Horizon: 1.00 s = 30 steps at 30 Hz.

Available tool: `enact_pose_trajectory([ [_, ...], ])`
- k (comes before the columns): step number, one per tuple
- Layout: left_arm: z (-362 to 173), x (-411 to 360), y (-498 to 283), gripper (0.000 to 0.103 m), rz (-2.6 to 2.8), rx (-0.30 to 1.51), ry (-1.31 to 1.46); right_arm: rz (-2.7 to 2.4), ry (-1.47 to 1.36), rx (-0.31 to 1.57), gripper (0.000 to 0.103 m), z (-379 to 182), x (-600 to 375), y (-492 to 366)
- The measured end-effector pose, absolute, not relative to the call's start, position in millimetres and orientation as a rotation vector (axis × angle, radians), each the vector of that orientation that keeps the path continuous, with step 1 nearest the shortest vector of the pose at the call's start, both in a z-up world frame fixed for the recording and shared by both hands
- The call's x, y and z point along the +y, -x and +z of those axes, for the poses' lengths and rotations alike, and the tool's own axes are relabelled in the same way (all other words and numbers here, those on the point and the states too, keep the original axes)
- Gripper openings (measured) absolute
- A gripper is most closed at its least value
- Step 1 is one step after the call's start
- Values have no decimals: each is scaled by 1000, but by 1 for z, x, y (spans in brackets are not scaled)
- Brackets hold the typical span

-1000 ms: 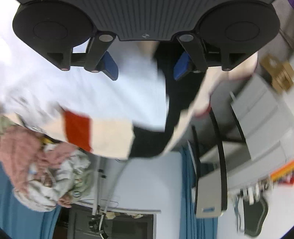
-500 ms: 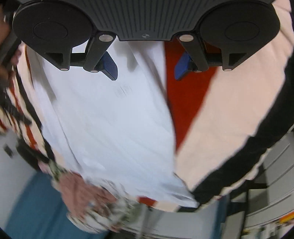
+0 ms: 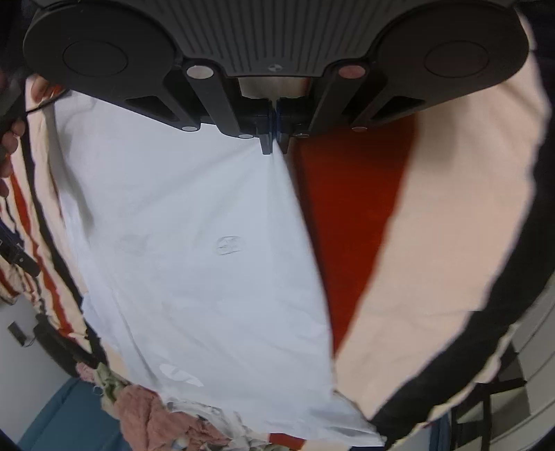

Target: Fold clothes

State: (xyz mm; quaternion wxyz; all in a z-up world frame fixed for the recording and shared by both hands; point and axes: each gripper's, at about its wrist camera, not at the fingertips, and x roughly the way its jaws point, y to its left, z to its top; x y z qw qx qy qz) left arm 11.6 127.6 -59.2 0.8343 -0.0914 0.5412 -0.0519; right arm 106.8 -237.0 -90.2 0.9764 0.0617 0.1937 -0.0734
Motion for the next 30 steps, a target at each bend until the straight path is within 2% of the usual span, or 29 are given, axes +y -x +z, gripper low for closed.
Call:
enact_pose_trajectory([
  [3,-55,143,-13,1,-39,1178,109,-141,-132,383,92,-89,-237,-106],
  [6,-53,145,-8,5,-18,1187,119,-133,-119,376,92,-88,-234,-107],
  [8,-47,143,-5,18,-8,1148,107,-126,-111,374,92,-86,-233,-105],
  [10,-37,136,-2,56,-7,1069,80,-118,-109,365,92,-84,-232,-103],
  [12,-26,127,2,71,-24,970,61,-113,-116,353,92,-81,-233,-101],
  [13,-22,122,-2,76,-32,929,58,-110,-120,346,92,-79,-233,-100],
  [18,3,89,-16,85,-84,755,86,-105,-120,311,92,-72,-232,-95],
  [21,18,66,-26,100,-98,646,75,-107,-117,293,92,-71,-232,-94],
  [22,21,58,-30,102,-105,613,75,-108,-118,293,92,-71,-232,-94],
  [28,-14,15,-48,102,-89,434,37,-106,-106,277,92,-75,-230,-95],
  [30,-27,16,-43,102,-75,447,42,-99,-111,271,92,-76,-230,-96],
])
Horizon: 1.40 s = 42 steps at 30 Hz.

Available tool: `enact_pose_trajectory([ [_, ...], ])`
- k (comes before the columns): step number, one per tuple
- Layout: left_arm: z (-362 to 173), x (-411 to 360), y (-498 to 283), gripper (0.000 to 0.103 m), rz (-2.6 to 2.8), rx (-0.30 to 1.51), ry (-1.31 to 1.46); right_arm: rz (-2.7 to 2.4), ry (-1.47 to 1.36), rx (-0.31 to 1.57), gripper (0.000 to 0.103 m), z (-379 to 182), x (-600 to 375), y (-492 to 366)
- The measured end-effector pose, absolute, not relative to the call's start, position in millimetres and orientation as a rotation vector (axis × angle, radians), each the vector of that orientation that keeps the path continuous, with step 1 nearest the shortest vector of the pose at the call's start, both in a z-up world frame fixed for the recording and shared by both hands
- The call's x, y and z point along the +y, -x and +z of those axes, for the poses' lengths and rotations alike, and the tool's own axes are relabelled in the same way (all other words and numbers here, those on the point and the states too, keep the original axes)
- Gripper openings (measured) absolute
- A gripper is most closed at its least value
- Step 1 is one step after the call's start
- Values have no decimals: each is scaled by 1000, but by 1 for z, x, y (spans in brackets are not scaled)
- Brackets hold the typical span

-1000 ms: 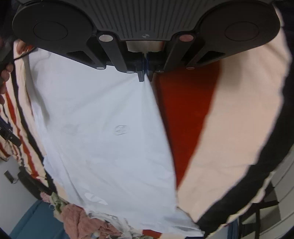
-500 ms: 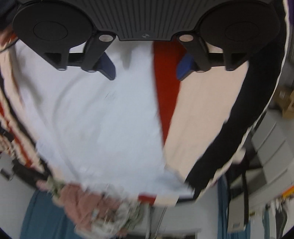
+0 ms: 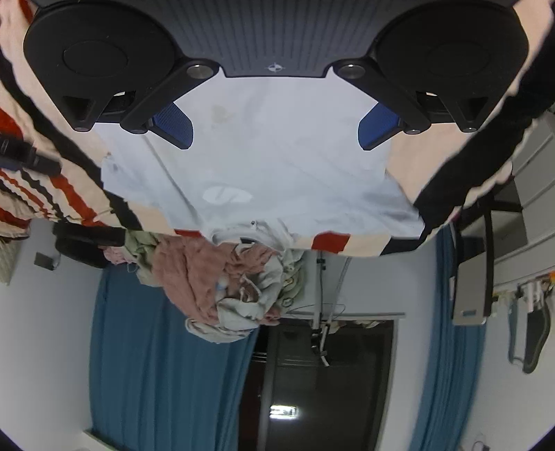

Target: Fold clothes

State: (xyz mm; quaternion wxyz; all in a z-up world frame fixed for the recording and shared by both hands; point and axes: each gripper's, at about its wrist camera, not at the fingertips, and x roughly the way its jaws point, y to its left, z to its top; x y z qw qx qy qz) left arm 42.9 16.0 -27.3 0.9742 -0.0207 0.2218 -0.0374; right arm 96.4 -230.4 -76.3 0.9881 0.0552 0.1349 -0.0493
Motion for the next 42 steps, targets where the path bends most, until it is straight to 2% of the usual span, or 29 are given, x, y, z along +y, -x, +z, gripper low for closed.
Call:
enact_pose_trajectory([
  [2,-35,17,-44,102,-69,473,38,-101,-127,266,88,-77,-231,-98],
  [3,-37,19,-46,102,-72,477,38,-102,-135,264,69,-77,-231,-100],
  [4,-38,22,-48,102,-77,478,44,-100,-128,262,65,-76,-229,-101],
  [7,-40,30,-49,102,-77,473,72,-61,-120,251,67,-75,-227,-104],
  [8,-41,33,-50,102,-74,479,80,-43,-118,252,76,-75,-226,-105],
  [9,-41,34,-50,102,-72,487,89,-48,-111,254,92,-75,-223,-105],
  [10,-42,36,-51,102,-72,491,99,-54,-103,260,95,-76,-222,-106],
  [29,-52,28,-49,102,-27,518,56,-58,-153,293,95,-79,-235,-116],
  [35,-57,21,-49,102,-36,543,53,-73,-317,336,94,-90,-279,-162],
  [37,-61,18,-50,102,-44,546,38,-89,-412,366,88,-101,-302,-183],
  [38,-63,17,-50,102,-47,548,32,-97,-460,380,79,-106,-313,-194],
  [42,-72,16,-59,102,-58,567,29,-109,-656,401,77,-136,-360,-233],
])
